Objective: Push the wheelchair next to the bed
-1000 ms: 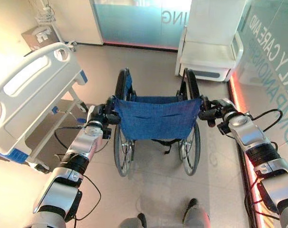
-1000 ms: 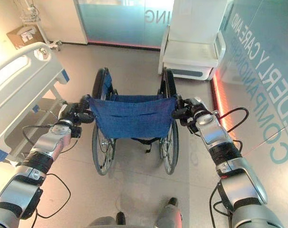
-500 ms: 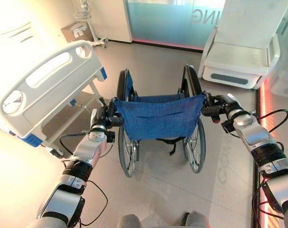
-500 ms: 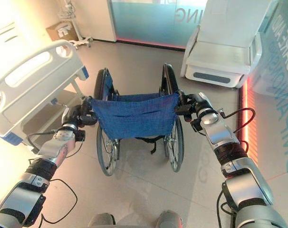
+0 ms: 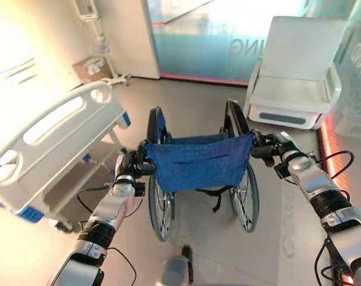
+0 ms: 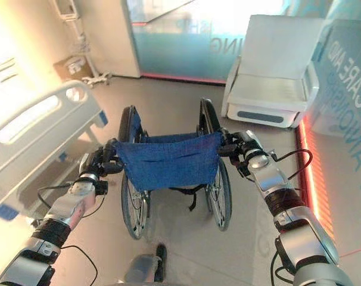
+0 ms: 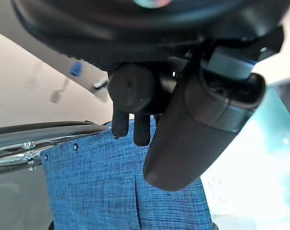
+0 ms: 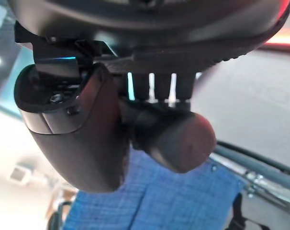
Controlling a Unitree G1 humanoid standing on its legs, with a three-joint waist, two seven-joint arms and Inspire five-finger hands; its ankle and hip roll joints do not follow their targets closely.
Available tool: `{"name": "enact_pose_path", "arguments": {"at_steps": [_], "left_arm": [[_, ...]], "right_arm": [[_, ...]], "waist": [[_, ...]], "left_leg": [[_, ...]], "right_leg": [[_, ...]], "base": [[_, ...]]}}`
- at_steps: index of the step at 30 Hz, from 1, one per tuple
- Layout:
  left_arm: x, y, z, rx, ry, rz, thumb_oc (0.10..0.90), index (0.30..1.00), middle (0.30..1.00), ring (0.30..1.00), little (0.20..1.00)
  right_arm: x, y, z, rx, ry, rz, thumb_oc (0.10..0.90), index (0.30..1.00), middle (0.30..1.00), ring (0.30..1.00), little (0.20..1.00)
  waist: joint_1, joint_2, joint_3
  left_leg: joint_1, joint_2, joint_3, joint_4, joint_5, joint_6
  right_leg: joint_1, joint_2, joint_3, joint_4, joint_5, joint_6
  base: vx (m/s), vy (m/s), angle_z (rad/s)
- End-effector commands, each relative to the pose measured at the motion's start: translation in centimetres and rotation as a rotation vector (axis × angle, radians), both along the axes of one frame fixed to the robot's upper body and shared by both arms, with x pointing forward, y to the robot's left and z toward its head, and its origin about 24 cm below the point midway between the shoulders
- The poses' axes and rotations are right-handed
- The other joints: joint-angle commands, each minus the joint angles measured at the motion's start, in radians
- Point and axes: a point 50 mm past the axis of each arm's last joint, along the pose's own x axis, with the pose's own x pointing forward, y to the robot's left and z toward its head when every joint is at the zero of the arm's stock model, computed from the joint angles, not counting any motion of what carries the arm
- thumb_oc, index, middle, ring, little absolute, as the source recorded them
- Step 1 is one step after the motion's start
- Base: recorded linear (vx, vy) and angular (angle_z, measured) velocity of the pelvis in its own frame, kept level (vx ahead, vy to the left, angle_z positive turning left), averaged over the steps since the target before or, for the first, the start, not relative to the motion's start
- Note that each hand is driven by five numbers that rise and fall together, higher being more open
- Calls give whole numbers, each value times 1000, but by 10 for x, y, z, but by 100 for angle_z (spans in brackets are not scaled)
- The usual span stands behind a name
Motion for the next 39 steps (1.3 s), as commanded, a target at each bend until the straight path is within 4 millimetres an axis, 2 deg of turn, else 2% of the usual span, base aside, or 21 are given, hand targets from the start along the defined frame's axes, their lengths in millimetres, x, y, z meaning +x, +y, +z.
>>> {"name": "enact_pose_path", "arguments": {"at_steps": [1, 3, 5, 6, 11, 12, 15, 17, 20, 23, 24, 25, 27, 28, 30, 31, 32, 33, 35, 36, 39], "left_arm": [[-6, 27, -1, 180, 32, -23, 400, 300, 300, 300, 300], [-4, 28, 1, 204, 44, -36, 400, 300, 300, 300, 300], [-2, 29, 6, 214, 40, -36, 400, 300, 300, 300, 300], [-2, 30, 7, 214, 38, -35, 400, 300, 300, 300, 300], [2, 23, 9, 222, 7, -45, 400, 300, 300, 300, 300], [3, 18, 9, 211, -2, -53, 400, 300, 300, 300, 300], [5, 11, 10, 197, -13, -71, 400, 300, 300, 300, 300], [6, 7, 10, 190, -22, -85, 400, 300, 300, 300, 300], [5, 8, 7, 181, -23, -82, 400, 300, 300, 300, 300], [4, 8, 4, 164, -20, -77, 400, 300, 300, 300, 300], [2, 7, 0, 154, -6, -70, 400, 300, 300, 300, 300], [1, 7, -3, 154, 2, -70, 400, 300, 300, 300, 300], [-5, 5, -10, 156, 26, -55, 400, 300, 300, 300, 300], [-6, 5, -11, 150, 31, -50, 400, 300, 300, 300, 300], [-8, 2, -16, 133, 33, -37, 400, 300, 300, 300, 300], [-8, 1, -16, 131, 33, -37, 400, 300, 300, 300, 300], [-8, 0, -16, 119, 31, -39, 400, 300, 300, 300, 300], [-8, 0, -16, 119, 31, -40, 400, 300, 300, 300, 300], [-4, -3, -13, 122, 13, -45, 400, 300, 300, 300, 300], [-4, -4, -13, 121, 8, -40, 400, 300, 300, 300, 300], [-4, -8, -14, 113, -6, -34, 400, 300, 300, 300, 300]], "right_arm": [[-10, -16, -5, -192, 29, 78, 400, 300, 300, 300, 300], [-12, -19, -7, -183, 26, 63, 400, 300, 300, 300, 300], [-17, -20, -10, -160, 27, 50, 400, 300, 300, 300, 300], [-17, -20, -10, -159, 27, 51, 400, 300, 300, 300, 300], [-11, -14, -7, -166, -4, 48, 400, 300, 300, 300, 300], [-7, -16, -4, -175, -16, 46, 400, 300, 300, 300, 300], [-6, -16, -1, -188, -30, 34, 400, 300, 300, 300, 300], [-6, -16, 2, -201, -49, 22, 400, 300, 300, 300, 300], [-6, -16, 5, -213, -61, 16, 400, 300, 300, 300, 300], [-5, -19, 16, -218, -76, 26, 400, 300, 300, 300, 300], [-5, -19, 17, -210, -68, 37, 400, 300, 300, 300, 300], [-5, -18, 17, -206, -62, 43, 400, 300, 300, 300, 300], [-6, -16, 16, -200, -39, 73, 400, 300, 300, 300, 300], [-6, -15, 15, -204, -32, 81, 400, 300, 300, 300, 300], [-7, -17, 12, -220, -14, 96, 400, 300, 300, 300, 300], [-7, -18, 12, -221, -13, 96, 400, 300, 300, 300, 300], [-8, -22, 11, -224, -9, 86, 400, 300, 300, 300, 300], [-9, -22, 11, -224, -9, 85, 400, 300, 300, 300, 300], [-8, -21, 9, -237, -23, 85, 400, 300, 300, 300, 300], [-7, -19, 10, -244, -27, 90, 400, 300, 300, 300, 300], [-3, -9, 10, -270, -42, 93, 400, 300, 300, 300, 300]], "waist": [[0, -23, 8], [0, -31, -3], [-2, -46, -19], [-3, -46, -20], [-18, -25, 3], [-29, -13, 15], [-51, -14, 28], [-64, -16, 38], [-68, -31, 37], [-78, -52, 31], [-81, -54, 22], [-82, -60, 15], [-87, -67, -3], [-92, -68, -12], [-101, -45, -35], [-101, -43, -35], [-98, -47, -36], [-98, -47, -36], [-77, -55, -1], [-72, -49, 5], [-35, -31, 28]], "left_leg": [[-25, -46, 24, -61, 8, 45], [-11, -63, 39, -72, 0, 59], [28, -103, 47, -104, -14, 79], [34, -107, 49, -107, -18, 81], [85, -96, 51, -103, -36, 57], [140, -105, 20, -119, -64, 59], [192, -136, -38, -154, -95, 79], [205, -149, -95, -147, -132, 89], [194, -161, -112, -103, -168, 93], [170, -137, -110, 15, -221, 87], [181, -98, -95, 72, -259, 77], [186, -91, -95, 85, -265, 73], [213, -33, -73, 165, -265, 43], [223, -13, -65, 194, -251, 35], [240, 43, -51, 285, -150, -18], [234, 49, -49, 300, -141, -24], [180, 80, -26, 351, -80, -46], [175, 83, -24, 352, -77, -47], [94, 17, -37, 271, -66, -21], [84, 7, -38, 224, -52, -23], [-20, 0, -72, 28, 65, -41]], "right_leg": [[81, 97, -103, 34, 93, 4], [80, 76, -115, 85, 133, 33], [35, 34, -118, 136, 255, 75], [27, 27, -119, 136, 268, 78], [-63, 29, -159, -112, 278, 39], [-142, -12, -157, -170, 358, 46], [-240, -70, -116, -267, 488, 66], [-276, -94, -60, -342, 525, 81], [-282, -110, -41, -343, 543, 91], [-284, -92, -30, -289, 489, 81], [-289, -73, -44, -226, 417, 66], [-294, -69, -46, -211, 402, 62], [-281, -39, -83, -182, 352, 27], [-278, -24, -91, -181, 338, 8], [-246, 40, -123, -178, 274, -38], [-240, 45, -127, -181, 270, -42], [-194, 70, -150, -211, 250, -67], [-189, 72, -152, -214, 248, -69], [-134, 83, -139, -247, 257, -65], [-113, 97, -131, -257, 252, -63], [-23, 145, -94, -319, 234, -65]], "base": [[383, 212, -17], [372, 167, -9], [442, 174, 4], [422, 100, 9], [284, -67, -2], [370, -122, -11], [343, -121, 24], [388, -209, 66], [359, -214, 61], [493, -384, 51], [383, -291, 64], [606, -445, 74], [520, -365, 46], [428, -279, 30], [432, -242, 16], [411, -249, 18], [243, -175, 21], [434, -224, 22], [304, -90, 25], [314, -9, 38], [435, 37, 21]]}}
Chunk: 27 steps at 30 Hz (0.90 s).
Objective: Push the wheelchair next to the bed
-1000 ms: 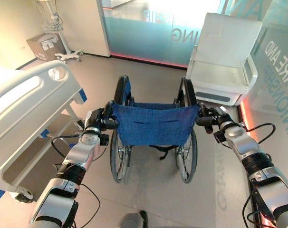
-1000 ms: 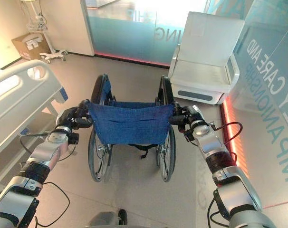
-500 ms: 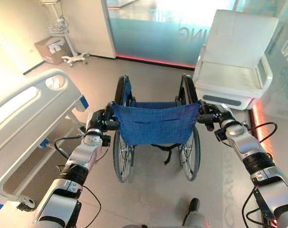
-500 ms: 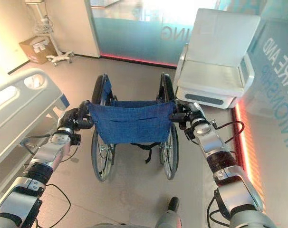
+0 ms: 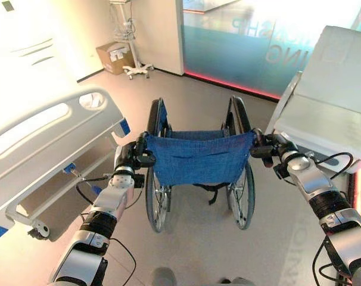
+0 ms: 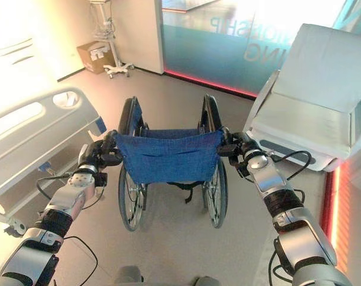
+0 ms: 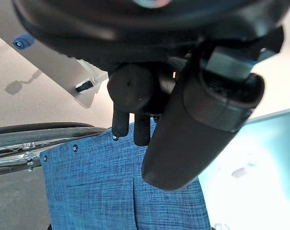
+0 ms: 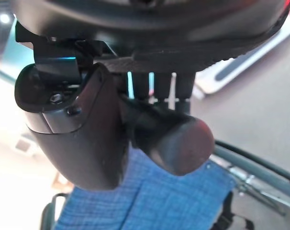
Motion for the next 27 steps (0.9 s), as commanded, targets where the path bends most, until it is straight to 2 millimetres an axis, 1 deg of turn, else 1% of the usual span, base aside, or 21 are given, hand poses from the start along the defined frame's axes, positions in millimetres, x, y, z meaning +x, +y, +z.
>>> {"name": "enact_pose_path", "arguments": {"at_steps": [1, 2, 3, 4, 6, 7, 8, 10, 11, 12, 13, 14, 15, 17, 18, 19, 23, 24, 25, 26, 27], "left_arm": [[-8, 10, -8, 96, 5, -22, 400, 300, 300, 300, 300], [-9, 10, -9, 98, 5, -20, 400, 300, 300, 300, 300], [-9, 11, -9, 99, 4, -20, 400, 300, 300, 300, 300], [-12, 15, -10, 103, 8, -16, 400, 300, 300, 300, 300], [-17, 24, -11, 108, 11, -1, 400, 300, 300, 300, 300], [-20, 28, -12, 106, 14, 11, 400, 300, 300, 300, 300], [-23, 34, -14, 103, 23, 21, 400, 300, 300, 300, 300], [-29, 39, -16, 99, 36, 17, 400, 300, 300, 300, 300], [-30, 39, -16, 95, 37, 17, 400, 300, 300, 300, 300], [-31, 40, -17, 90, 39, 18, 400, 300, 300, 300, 300], [-31, 40, -16, 89, 42, 17, 400, 300, 300, 300, 300], [-32, 39, -17, 95, 51, 11, 400, 300, 300, 300, 300], [-31, 36, -18, 104, 53, 2, 400, 300, 300, 300, 300], [-31, 34, -18, 107, 54, -7, 400, 300, 300, 300, 300], [-31, 34, -18, 107, 54, -7, 400, 300, 300, 300, 300], [-31, 32, -18, 113, 56, -20, 400, 300, 300, 300, 300], [-29, 27, -19, 127, 53, -34, 400, 300, 300, 300, 300], [-28, 27, -17, 134, 44, -38, 400, 300, 300, 300, 300], [-25, 27, -15, 139, 39, -45, 400, 300, 300, 300, 300], [-23, 26, -11, 144, 32, -55, 400, 300, 300, 300, 300], [-21, 25, -10, 147, 29, -60, 400, 300, 300, 300, 300]], "right_arm": [[1, 7, 6, -215, -46, 105, 400, 300, 300, 300, 300], [2, 7, 7, -216, -48, 106, 400, 300, 300, 300, 300], [2, 7, 7, -216, -49, 105, 400, 300, 300, 300, 300], [3, 6, 7, -214, -47, 112, 400, 300, 300, 300, 300], [3, 4, 9, -212, -44, 131, 400, 300, 300, 300, 300], [2, 4, 8, -205, -40, 139, 400, 300, 300, 300, 300], [0, 5, 2, -187, -26, 140, 400, 300, 300, 300, 300], [-5, 6, -6, -186, 6, 149, 400, 300, 300, 300, 300], [-7, 5, -8, -187, 8, 147, 400, 300, 300, 300, 300], [-9, 4, -10, -189, 8, 144, 400, 300, 300, 300, 300], [-10, 4, -12, -191, 6, 143, 400, 300, 300, 300, 300], [-12, 5, -16, -198, 1, 149, 400, 300, 300, 300, 300], [-14, 4, -19, -199, 0, 151, 400, 300, 300, 300, 300], [-17, 2, -20, -198, 1, 139, 400, 300, 300, 300, 300], [-17, 2, -20, -197, 1, 139, 400, 300, 300, 300, 300], [-18, 0, -21, -193, 2, 130, 400, 300, 300, 300, 300], [-11, 5, -16, -190, -24, 128, 400, 300, 300, 300, 300], [-5, 7, -9, -199, -45, 128, 400, 300, 300, 300, 300], [-2, 9, -6, -207, -55, 124, 400, 300, 300, 300, 300], [0, 9, -4, -211, -64, 118, 400, 300, 300, 300, 300], [1, 9, -2, -214, -69, 114, 400, 300, 300, 300, 300]], "waist": [[24, 56, 18], [32, 65, 19], [34, 67, 20], [49, 78, 18], [64, 87, 16], [68, 90, 14], [75, 80, 12], [90, 64, 0], [90, 56, -5], [90, 53, -9], [95, 55, -14], [105, 33, -26], [115, 21, -40], [120, 6, -49], [120, 5, -49], [120, 2, -52], [108, 23, -29], [98, 38, -13], [89, 44, -5], [75, 43, 2], [69, 45, 7]], "left_leg": [[-106, 30, -37, -128, 233, -4], [-121, 44, -41, -196, 273, -10], [-124, 48, -42, -210, 282, -12], [-135, 65, -51, -286, 315, -16], [-137, 72, -49, -295, 313, -8], [-136, 65, -46, -268, 295, -1], [-136, 39, -43, -203, 240, 19], [-159, 10, -45, -100, 172, 40], [-147, 6, -35, -90, 147, 41], [-133, 0, -17, -88, 130, 56], [-125, -2, -2, -100, 137, 75], [-105, -49, -7, -111, 110, 91], [-105, -70, 5, -121, 108, 104], [-91, -96, 14, -131, 95, 120], [-91, -96, 15, -132, 95, 121], [-72, -112, 29, -132, 72, 139], [-31, -99, 37, -123, 54, 132], [25, -92, 20, -131, 35, 125], [55, -91, 8, -141, 23, 124], [84, -98, -12, -155, 0, 125], [95, -100, -24, -159, -16, 128]], "right_leg": [[59, 97, -47, -63, 50, 15], [69, 107, -38, -60, 38, 12], [73, 109, -36, -59, 34, 11], [90, 116, -32, -42, 10, 9], [103, 113, -35, 6, -34, 6], [103, 110, -34, 36, -59, 4], [108, 94, -37, 86, -97, 9], [130, 70, -45, 123, -121, 21], [136, 56, -51, 148, -131, 33], [138, 39, -64, 192, -132, 47], [132, 33, -74, 223, -121, 54], [151, -5, -83, 293, -98, 93], [161, -16, -94, 319, -57, 115], [154, -37, -101, 370, -4, 137], [153, -38, -100, 371, -4, 138], [112, -61, -105, 407, 60, 145], [39, -61, -119, 263, 54, 116], [-40, -95, -133, 169, 125, 110], [-85, -117, -128, 110, 185, 117], [-135, -144, -100, 45, 259, 138], [-149, -155, -85, 18, 288, 149]], "base": [[480, 82, -23], [408, 78, -35], [471, 109, -50], [577, 157, -50], [572, 181, -51], [512, 190, -61], [534, 192, -71], [550, 191, -68], [511, 204, -71], [349, 189, -56], [510, 273, -48], [539, 261, -36], [572, 235, -28], [265, 122, -4], [317, 143, 3], [385, 100, -1], [320, -38, -1], [313, -176, -14], [436, -258, -17], [362, -205, 7], [356, -186, 34]]}}
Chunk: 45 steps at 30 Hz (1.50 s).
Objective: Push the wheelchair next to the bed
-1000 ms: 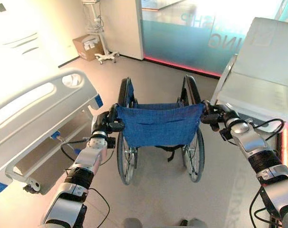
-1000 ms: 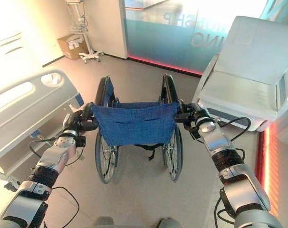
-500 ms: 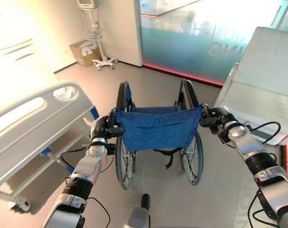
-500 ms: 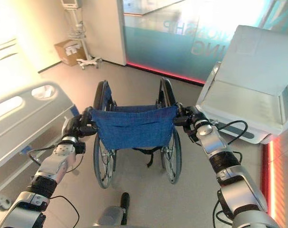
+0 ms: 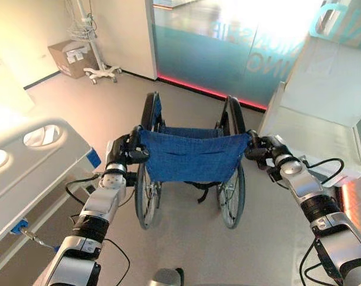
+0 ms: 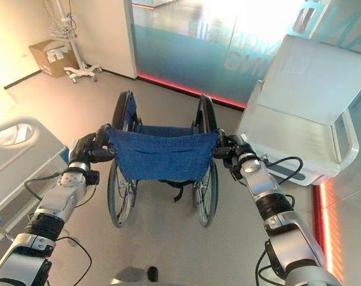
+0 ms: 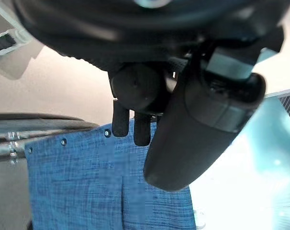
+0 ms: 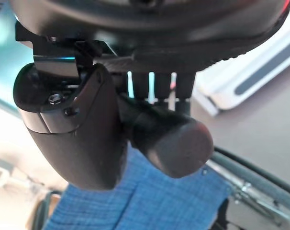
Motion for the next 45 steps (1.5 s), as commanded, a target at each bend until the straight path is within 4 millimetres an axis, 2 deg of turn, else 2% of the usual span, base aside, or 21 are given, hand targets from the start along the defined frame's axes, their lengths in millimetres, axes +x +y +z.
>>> {"name": "enact_pose_path", "arguments": {"at_steps": [1, 3, 6, 9, 12, 13, 16, 19, 20, 21, 24, 26, 30, 32, 35, 38, 40, 42, 43, 44, 45], "left_arm": [[-16, 5, -21, 132, 93, -77, 400, 300, 300, 300, 300], [-13, 2, -16, 137, 72, -88, 400, 300, 300, 300, 300], [-14, 2, -18, 130, 60, -83, 400, 300, 300, 300, 300], [-10, -4, -17, 131, 71, -122, 400, 300, 300, 300, 300], [-15, -3, -29, 85, 126, -97, 400, 300, 300, 300, 300], [-19, -3, -33, 70, 134, -76, 400, 300, 300, 300, 300], [-21, -4, -35, 48, 137, -56, 400, 300, 300, 300, 300], [-23, -13, -41, 19, 148, -79, 400, 300, 300, 300, 300], [-23, -15, -42, 16, 150, -89, 400, 300, 300, 300, 300], [-22, -17, -42, 14, 152, -96, 400, 300, 300, 300, 300], [-20, -25, -44, 12, 151, -114, 400, 300, 300, 300, 300], [-20, -32, -43, 14, 149, -136, 400, 300, 300, 300, 300], [-29, -27, -49, 28, 152, -133, 400, 300, 300, 300, 300], [-31, -22, -47, 32, 144, -131, 400, 300, 300, 300, 300], [-31, -17, -47, 21, 148, -119, 400, 300, 300, 300, 300], [-34, -11, -49, 20, 164, -105, 400, 300, 300, 300, 300], [-34, -5, -48, 41, 175, -94, 400, 300, 300, 300, 300], [-33, -4, -46, 51, 178, -94, 400, 300, 300, 300, 300], [-32, -3, -46, 58, 184, -86, 400, 300, 300, 300, 300], [-31, -3, -45, 61, 183, -85, 400, 300, 300, 300, 300], [-29, -1, -44, 71, 181, -82, 400, 300, 300, 300, 300]], "right_arm": [[-2, -9, 2, -251, -21, 71, 400, 300, 300, 300, 300], [0, -10, 8, -267, -44, 57, 400, 300, 300, 300, 300], [-1, -11, 14, -295, -61, 60, 400, 300, 300, 300, 300], [0, -24, 27, -299, -63, 28, 400, 300, 300, 300, 300], [1, -23, 28, -285, -28, 55, 400, 300, 300, 300, 300], [1, -23, 27, -295, -16, 76, 400, 300, 300, 300, 300], [1, -26, 26, -324, -3, 97, 400, 300, 300, 300, 300], [-1, -37, 24, -381, 11, 111, 400, 300, 300, 300, 300], [-2, -40, 24, -387, 13, 101, 400, 300, 300, 300, 300], [-2, -42, 24, -386, 14, 95, 400, 300, 300, 300, 300], [-2, -46, 21, -384, 22, 75, 400, 300, 300, 300, 300], [0, -43, 18, -376, 25, 56, 400, 300, 300, 300, 300], [3, -31, 10, -362, 28, 74, 400, 300, 300, 300, 300], [5, -30, 12, -370, 27, 90, 400, 300, 300, 300, 300], [10, -25, 11, -366, 34, 112, 400, 300, 300, 300, 300], [10, -25, 12, -357, 32, 130, 400, 300, 300, 300, 300], [5, -25, 7, -343, 32, 144, 400, 300, 300, 300, 300], [1, -29, 5, -328, 32, 137, 400, 300, 300, 300, 300], [-1, -28, 5, -318, 23, 145, 400, 300, 300, 300, 300], [0, -28, 6, -318, 18, 146, 400, 300, 300, 300, 300], [2, -25, 8, -313, 4, 150, 400, 300, 300, 300, 300]], "waist": [[2, -35, 14], [-9, -46, 28], [-20, -59, 32], [-31, -89, 24], [-36, -93, 8], [-39, -95, -1], [-49, -86, -15], [-47, -59, -49], [-46, -62, -49], [-46, -63, -48], [-26, -61, -26], [9, -62, 2], [75, -24, 14], [91, -21, 11], [105, -40, 6], [115, -51, -16], [122, -73, -51], [115, -79, -60], [107, -74, -62], [108, -65, -62], [104, -63, -51]], "left_leg": [[-71, -40, 10, 116, -113, -64], [-77, -54, -17, 136, -136, -58], [-87, -62, -48, 201, -190, -57], [-125, -41, -74, 346, -257, -74], [-69, 31, -53, 387, -278, -104], [-44, 77, -28, 415, -219, -129], [-7, 114, -17, 421, -178, -146], [-27, 169, 20, 534, -18, -216], [-42, 179, 35, 540, -5, -220], [-52, 178, 36, 535, -5, -219], [-95, 100, 15, 410, -32, -192], [-219, 44, 30, 324, 47, -190], [-345, 34, 3, 76, 215, -216], [-344, 28, -10, 43, 225, -222], [-336, -7, 23, 174, 117, -175], [-294, -24, 54, 172, 30, -115], [-240, -58, 63, 105, 18, -71], [-219, -67, 62, 91, 10, -60], [-194, -59, 59, 83, 8, -68], [-199, -42, 68, 82, 27, -69], [-173, -37, 59, 90, 3, -83]], "right_leg": [[-59, -30, 34, -146, 355, -1], [-94, -72, 51, -258, 401, 10], [-101, -85, 89, -283, 422, 22], [-106, -59, 128, -208, 363, 26], [-111, -31, 93, -99, 286, 3], [-97, -12, 50, -100, 262, -20], [-83, 24, 31, -106, 237, -49], [-9, 107, -47, -126, 151, -119], [7, 117, -60, -133, 140, -130], [14, 121, -66, -137, 137, -133], [59, 156, -46, -159, 130, -122], [138, 194, -38, -208, 125, -132], [215, 264, 2, -224, 86, -140], [230, 273, 13, -210, 56, -140], [238, 256, 4, -133, 17, -133], [244, 228, -11, 2, 20, -100], [227, 184, -32, 176, 103, -17], [192, 164, -26, 239, 155, 18], [160, 112, -33, 227, 195, 31], [152, 112, -49, 200, 212, 14], [127, 61, -51, 133, 217, 22]], "base": [[294, -193, 76], [353, -256, 66], [412, -282, 53], [513, -458, 76], [606, -425, 108], [392, -273, 27], [385, -256, 27], [404, -277, 25], [255, -199, 39], [270, -128, 31], [302, -127, 41], [276, -132, 51], [457, -86, -13], [466, -30, -80], [411, 26, -76], [410, 79, -20], [528, 89, -26], [379, 1, -29], [244, -85, 5], [379, -197, 10], [224, -241, -4]]}}
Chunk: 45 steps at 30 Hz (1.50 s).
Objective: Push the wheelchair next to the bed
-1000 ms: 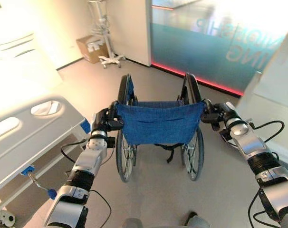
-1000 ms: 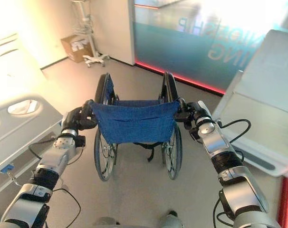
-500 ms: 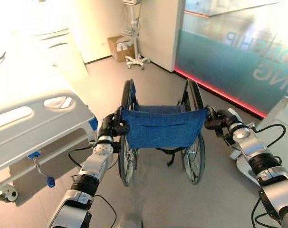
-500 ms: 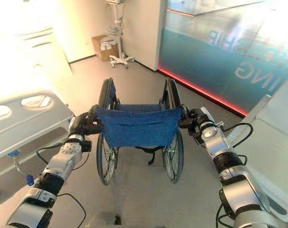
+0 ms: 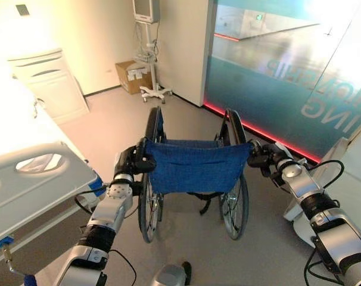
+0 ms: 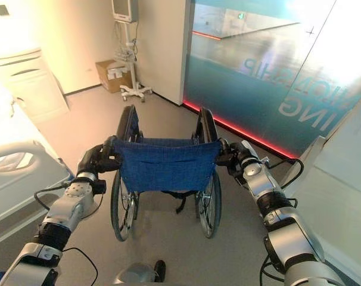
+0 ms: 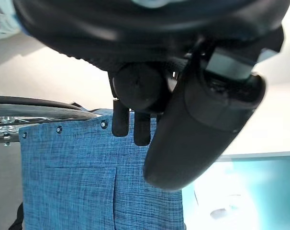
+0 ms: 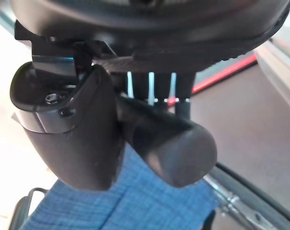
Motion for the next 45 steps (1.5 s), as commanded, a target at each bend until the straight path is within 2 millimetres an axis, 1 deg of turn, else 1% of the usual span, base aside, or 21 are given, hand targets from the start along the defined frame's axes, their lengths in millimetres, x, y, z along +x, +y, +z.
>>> {"name": "enact_pose_path", "arguments": {"at_steps": [1, 4, 6, 8, 11, 14, 16, 18, 20, 24, 26, 27, 31, 32, 35, 37, 39, 40, 41, 43, 45], "left_arm": [[-18, 16, -28, 159, 138, -46, 400, 300, 300, 300, 300], [-11, 22, -18, 177, 113, -50, 400, 300, 300, 300, 300], [-4, 21, -10, 178, 88, -78, 400, 300, 300, 300, 300], [-2, 19, -8, 175, 78, -89, 400, 300, 300, 300, 300], [-10, 20, -17, 174, 105, -70, 400, 300, 300, 300, 300], [-16, 20, -25, 155, 131, -58, 400, 300, 300, 300, 300], [-16, 10, -30, 137, 135, -61, 400, 300, 300, 300, 300], [-13, 3, -31, 115, 127, -69, 400, 300, 300, 300, 300], [-12, -5, -35, 85, 133, -77, 400, 300, 300, 300, 300], [-12, -15, -43, 63, 153, -112, 400, 300, 300, 300, 300], [-16, -15, -48, 58, 165, -108, 400, 300, 300, 300, 300], [-17, -15, -48, 59, 166, -108, 400, 300, 300, 300, 300], [-25, -16, -50, 56, 166, -119, 400, 300, 300, 300, 300], [-29, -13, -52, 57, 170, -115, 400, 300, 300, 300, 300], [-33, -10, -51, 63, 168, -114, 400, 300, 300, 300, 300], [-34, -9, -51, 61, 162, -113, 400, 300, 300, 300, 300], [-36, -3, -52, 62, 177, -88, 400, 300, 300, 300, 300], [-37, 2, -50, 72, 175, -72, 400, 300, 300, 300, 300], [-37, 5, -47, 90, 177, -72, 400, 300, 300, 300, 300], [-39, 11, -48, 117, 186, -64, 400, 300, 300, 300, 300], [-37, 13, -47, 127, 181, -57, 400, 300, 300, 300, 300]], "right_arm": [[8, -5, 37, -223, -123, 180, 400, 300, 300, 300, 300], [11, -1, 39, -230, -166, 184, 400, 300, 300, 300, 300], [11, -3, 42, -248, -188, 161, 400, 300, 300, 300, 300], [10, -4, 45, -252, -197, 152, 400, 300, 300, 300, 300], [11, 0, 55, -234, -188, 174, 400, 300, 300, 300, 300], [11, 4, 58, -242, -169, 211, 400, 300, 300, 300, 300], [7, -3, 51, -263, -154, 220, 400, 300, 300, 300, 300], [6, -5, 48, -285, -158, 220, 400, 300, 300, 300, 300], [5, -10, 46, -308, -163, 215, 400, 300, 300, 300, 300], [4, -21, 43, -332, -140, 181, 400, 300, 300, 300, 300], [4, -22, 40, -329, -124, 176, 400, 300, 300, 300, 300], [4, -22, 39, -328, -122, 175, 400, 300, 300, 300, 300], [4, -13, 28, -328, -106, 172, 400, 300, 300, 300, 300], [5, -8, 26, -324, -100, 183, 400, 300, 300, 300, 300], [7, -3, 28, -319, -105, 199, 400, 300, 300, 300, 300], [9, -3, 31, -323, -111, 211, 400, 300, 300, 300, 300], [12, 4, 30, -299, -97, 228, 400, 300, 300, 300, 300], [10, 10, 26, -283, -96, 247, 400, 300, 300, 300, 300], [6, 10, 24, -262, -94, 246, 400, 300, 300, 300, 300], [-4, 6, 17, -244, -98, 261, 400, 300, 300, 300, 300], [-7, 5, 18, -249, -114, 274, 400, 300, 300, 300, 300]], "waist": [[8, 3, 27], [-22, 21, 52], [-44, 18, 66], [-48, 13, 66], [-45, -3, 63], [-68, -18, 54], [-90, -14, 50], [-108, -14, 51], [-123, -6, 45], [-130, -6, 39], [-111, -4, 42], [-107, -1, 45], [-48, 22, 69], [-22, 31, 68], [14, 47, 60], [28, 44, 54], [38, 24, 47], [52, -3, 38], [48, -14, 30], [33, -28, 25], [17, -21, 25]], "left_leg": [[-3, -7, 18, 34, -87, -74], [52, 29, -15, 26, -116, -81], [51, 40, -91, 45, -165, -88], [30, 47, -125, 74, -178, -95], [0, 97, -152, 171, -190, -137], [25, 161, -120, 192, -152, -159], [7, 231, -78, 270, -39, -191], [4, 248, -39, 304, -23, -194], [49, 256, 2, 305, -54, -212], [56, 216, -16, 319, -48, -218], [46, 118, -40, 248, -76, -182], [43, 110, -35, 235, -74, -181], [-106, 41, 8, 128, -6, -200], [-140, 19, 19, 40, 38, -204], [-177, 13, 71, -44, 100, -196], [-169, 4, 97, -48, 86, -182], [-153, -32, 88, 10, 15, -129], [-128, -52, 94, 19, -33, -74], [-94, -48, 127, 2, -49, -50], [-58, -67, 100, -14, -62, -32], [-40, -43, 103, -3, -74, -41]], "right_leg": [[-27, 42, -80, -198, 260, -56], [-138, -59, -54, -387, 409, -65], [-177, -86, 54, -520, 457, -44], [-178, -86, 85, -540, 442, -46], [-142, -27, 49, -494, 315, -55], [-137, 11, 27, -461, 253, -77], [-95, 58, -25, -470, 219, -127], [-84, 75, -47, -468, 199, -151], [-74, 83, -78, -455, 173, -155], [-51, 125, -82, -482, 155, -180], [-49, 139, -85, -494, 172, -180], [-41, 147, -84, -499, 171, -180], [70, 224, -63, -574, 139, -185], [99, 243, -58, -580, 128, -182], [130, 283, -78, -556, 97, -190], [133, 288, -95, -522, 68, -196], [125, 281, -92, -420, 72, -178], [125, 248, -104, -296, 114, -132], [120, 216, -132, -200, 153, -91], [72, 176, -103, -58, 255, -20], [48, 112, -113, -93, 247, -23]], "base": [[359, -379, -23], [228, -405, -2], [325, -589, 72], [219, -414, 103], [328, -463, 87], [322, -340, 67], [285, -360, 90], [232, -293, 58], [264, -266, 73], [201, -222, 58], [195, -159, 54], [229, -175, 11], [386, -146, 26], [287, -62, -10], [425, -89, -54], [431, -10, -79], [441, 48, -77], [407, 59, -53], [501, 72, -44], [412, 28, 8], [314, -85, 25]]}}
